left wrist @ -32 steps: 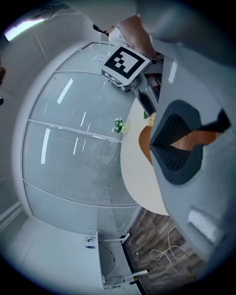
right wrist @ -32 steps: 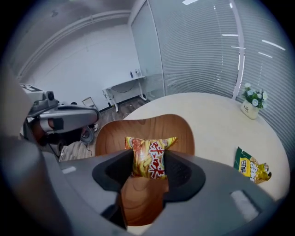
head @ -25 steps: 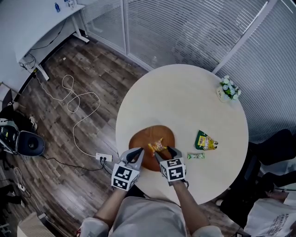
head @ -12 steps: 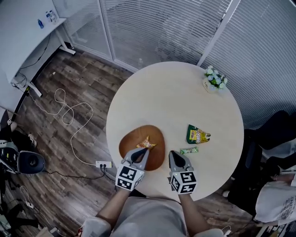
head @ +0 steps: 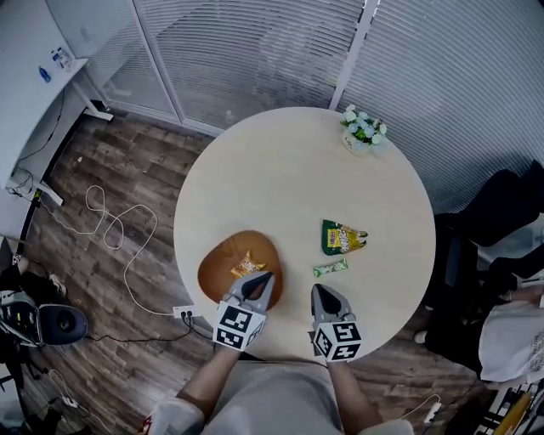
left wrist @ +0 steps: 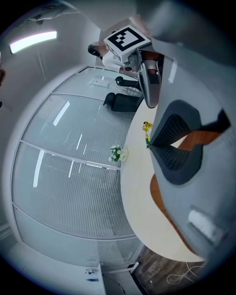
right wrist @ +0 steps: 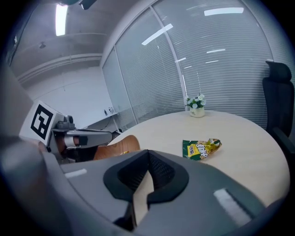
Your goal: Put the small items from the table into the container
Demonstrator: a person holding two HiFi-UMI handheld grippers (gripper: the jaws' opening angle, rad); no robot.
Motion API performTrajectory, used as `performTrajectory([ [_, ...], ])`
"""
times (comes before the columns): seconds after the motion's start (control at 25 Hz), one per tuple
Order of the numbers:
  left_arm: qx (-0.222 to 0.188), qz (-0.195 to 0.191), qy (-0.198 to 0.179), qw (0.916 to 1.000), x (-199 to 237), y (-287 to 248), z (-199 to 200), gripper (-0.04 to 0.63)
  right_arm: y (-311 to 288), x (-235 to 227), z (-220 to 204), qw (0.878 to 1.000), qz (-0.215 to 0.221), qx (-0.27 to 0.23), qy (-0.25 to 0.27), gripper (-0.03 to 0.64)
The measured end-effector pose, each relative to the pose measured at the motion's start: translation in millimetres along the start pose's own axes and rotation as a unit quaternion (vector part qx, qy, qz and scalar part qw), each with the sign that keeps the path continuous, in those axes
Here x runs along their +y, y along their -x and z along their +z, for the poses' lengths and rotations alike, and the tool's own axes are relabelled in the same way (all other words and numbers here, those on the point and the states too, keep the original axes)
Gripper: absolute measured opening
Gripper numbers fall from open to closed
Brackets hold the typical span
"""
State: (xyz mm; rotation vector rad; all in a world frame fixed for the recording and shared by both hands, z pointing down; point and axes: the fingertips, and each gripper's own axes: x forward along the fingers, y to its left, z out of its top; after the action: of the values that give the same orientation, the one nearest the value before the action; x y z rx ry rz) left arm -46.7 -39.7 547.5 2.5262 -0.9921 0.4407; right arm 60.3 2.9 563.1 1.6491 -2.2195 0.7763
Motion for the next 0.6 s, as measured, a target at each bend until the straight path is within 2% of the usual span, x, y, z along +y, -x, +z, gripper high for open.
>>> performTrajectory([
  [0.24, 0.006, -0.004, -0.006, 1.0000, -4, -10, 0, -0.005, -2, -13, -9, 1.000, -0.010, 0.003, 0.000, 0.002],
  [0.4, 0.014, -0.010, -0.003, 0.9998, -7, -13, -2, -0.005, -12, -30, -16, 0.998, -0.001, 0.016, 0.060, 0.003],
  [0.48, 0.015, -0.008, -0.005, 0.9998, -10, -19, -1, -0.005, -19, -47, -20, 0.995, 0.009, 0.034, 0.091, 0.042],
  [0.6, 0.014, -0.002, -0.006, 0.9999, -18, -31, 3, -0.003, -31, -74, -29, 0.989, 0.022, 0.066, 0.130, 0.063],
])
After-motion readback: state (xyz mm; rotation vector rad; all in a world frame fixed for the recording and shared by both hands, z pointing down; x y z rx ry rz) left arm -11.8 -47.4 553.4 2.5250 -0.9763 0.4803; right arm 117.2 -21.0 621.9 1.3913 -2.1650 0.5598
